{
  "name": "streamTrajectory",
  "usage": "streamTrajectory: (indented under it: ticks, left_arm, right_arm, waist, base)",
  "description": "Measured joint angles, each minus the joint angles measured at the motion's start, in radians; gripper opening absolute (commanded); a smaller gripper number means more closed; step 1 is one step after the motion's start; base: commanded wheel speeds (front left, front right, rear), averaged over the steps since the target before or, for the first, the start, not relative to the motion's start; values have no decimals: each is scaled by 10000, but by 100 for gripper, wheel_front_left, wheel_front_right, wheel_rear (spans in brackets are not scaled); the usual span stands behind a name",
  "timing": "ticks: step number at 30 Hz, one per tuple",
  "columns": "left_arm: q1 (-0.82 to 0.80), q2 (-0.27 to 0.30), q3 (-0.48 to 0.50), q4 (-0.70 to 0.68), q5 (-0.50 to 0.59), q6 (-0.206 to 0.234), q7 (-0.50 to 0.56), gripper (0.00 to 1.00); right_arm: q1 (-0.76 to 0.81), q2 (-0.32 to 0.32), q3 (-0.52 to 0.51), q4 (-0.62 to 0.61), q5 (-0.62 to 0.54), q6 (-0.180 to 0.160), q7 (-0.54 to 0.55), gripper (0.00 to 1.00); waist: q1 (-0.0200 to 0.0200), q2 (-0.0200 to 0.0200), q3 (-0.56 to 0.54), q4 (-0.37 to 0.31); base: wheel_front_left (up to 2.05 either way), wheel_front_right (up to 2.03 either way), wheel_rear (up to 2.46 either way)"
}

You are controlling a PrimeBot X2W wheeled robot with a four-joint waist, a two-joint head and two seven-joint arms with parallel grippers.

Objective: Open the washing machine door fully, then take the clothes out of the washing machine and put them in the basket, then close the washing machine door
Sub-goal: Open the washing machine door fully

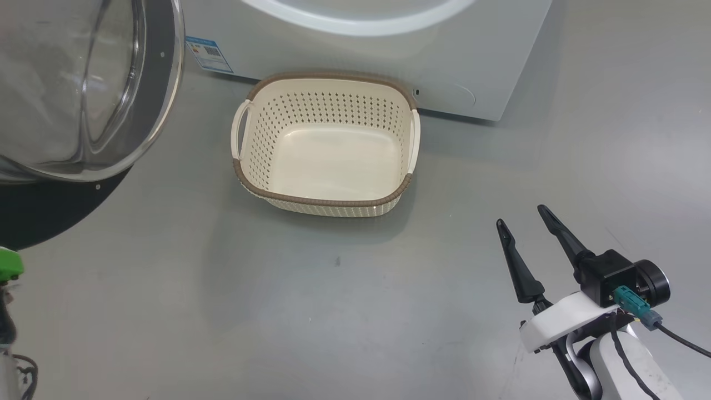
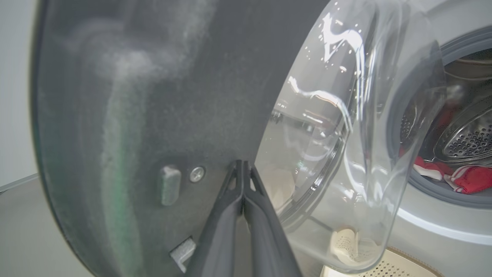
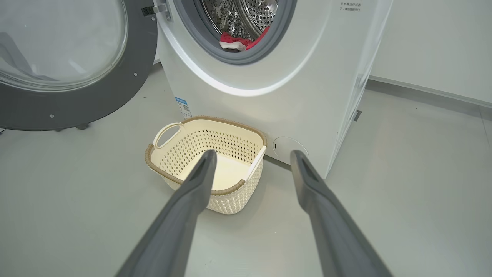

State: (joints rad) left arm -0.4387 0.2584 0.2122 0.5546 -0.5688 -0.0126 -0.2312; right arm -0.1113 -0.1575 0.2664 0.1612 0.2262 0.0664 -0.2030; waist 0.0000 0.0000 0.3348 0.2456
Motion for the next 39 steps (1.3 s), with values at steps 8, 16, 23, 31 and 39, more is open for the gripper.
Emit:
streamTrajectory:
  ticks: [8, 16, 23, 31, 39]
  left_arm:
    - [-397, 495, 397, 414, -207, 0, -6, 0]
    - [-696, 529, 460, 920, -297, -29, -82, 0]
    - [-792, 533, 347, 1256, -226, -109, -92, 0]
    - [-781, 458, 38, 1425, 144, -291, -176, 0]
    - [-523, 460, -274, 1406, 623, -447, -180, 0]
  right_arm:
    - [-240, -86, 23, -140, -90, 0, 134, 100]
    - [-282, -81, 0, -142, -88, -73, 165, 100]
    - [-390, -69, -40, -23, -84, -73, 151, 100]
    - [-439, 180, -67, 309, 86, -69, -63, 100]
    - [-439, 408, -65, 704, 290, -61, -209, 100]
  waist:
    - [0, 0, 560, 22]
    - [0, 0, 856, -6]
    - [0, 0, 779, -39]
    - [0, 0, 260, -114]
    - [0, 0, -363, -254]
  base:
    - [0, 0, 0]
    - [0, 0, 0]
    - [0, 0, 0]
    - [0, 0, 0]
    - [0, 0, 0]
